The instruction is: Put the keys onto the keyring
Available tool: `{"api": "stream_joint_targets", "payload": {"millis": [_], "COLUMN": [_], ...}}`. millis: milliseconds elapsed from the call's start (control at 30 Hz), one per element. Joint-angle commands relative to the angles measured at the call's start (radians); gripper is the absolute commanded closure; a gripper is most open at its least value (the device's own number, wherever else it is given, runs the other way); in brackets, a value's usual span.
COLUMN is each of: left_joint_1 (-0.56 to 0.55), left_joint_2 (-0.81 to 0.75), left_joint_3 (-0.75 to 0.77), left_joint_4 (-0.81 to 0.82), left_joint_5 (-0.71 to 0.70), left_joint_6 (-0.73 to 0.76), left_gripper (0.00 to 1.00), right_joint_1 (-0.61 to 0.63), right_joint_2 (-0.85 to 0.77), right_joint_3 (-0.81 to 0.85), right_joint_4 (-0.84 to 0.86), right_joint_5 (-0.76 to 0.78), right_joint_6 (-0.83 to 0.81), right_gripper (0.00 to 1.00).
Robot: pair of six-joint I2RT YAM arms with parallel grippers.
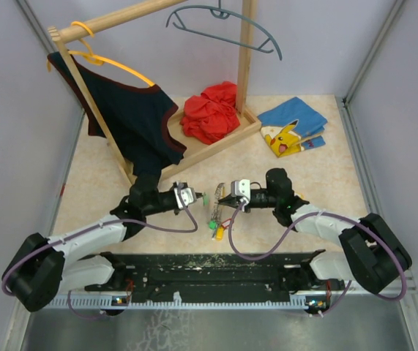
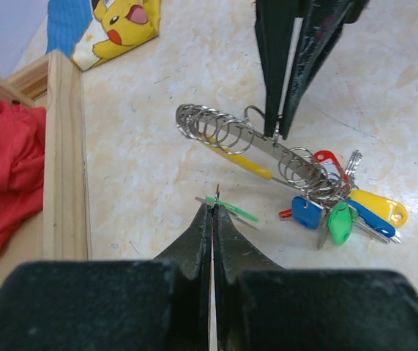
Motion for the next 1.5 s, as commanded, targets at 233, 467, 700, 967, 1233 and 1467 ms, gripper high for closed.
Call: {"api": "stream_joint_targets", "payload": {"millis": [233, 467, 700, 967, 1233, 1467], "left_joint_1": [-0.032, -0.101, -0.124, -0.123, -0.079, -0.042], "left_joint_2": [-0.018, -0.021, -0.017, 0.241, 0.501, 0.620], "left_joint_3": [0.031, 0.110, 0.272, 0.462, 0.608, 0.673], "left_joint_4": [-0.088, -0.337, -0.814, -1.056, -1.041, -0.994], "left_joint_5": [-0.065, -0.322, -0.384, -0.472, -0.490, -0.498], "left_joint_6": [-0.044, -0.423, -0.790, -0.804, -0.722, -0.701], "left_gripper": [1.00, 1.00, 1.00, 1.00, 1.00, 1.00], "right_joint_1": [-0.011, -0.011, -0.011, -0.011, -0.010, -0.012], "right_joint_2": [-0.028, -0.035, -0.038, -0.032, -0.025, -0.024], "right_joint_3": [0.029, 0.027, 0.028, 0.024, 0.023, 0.023], "right_joint_4": [0.030, 0.017, 0.018, 0.020, 0.021, 0.017], "right_joint_5": [0.016, 0.033, 0.038, 0.040, 0.042, 0.045], "right_joint_6": [-0.034, -0.027, -0.021, -0.012, -0.012, -0.015], "right_gripper": [1.00, 1.00, 1.00, 1.00, 1.00, 1.00]}}
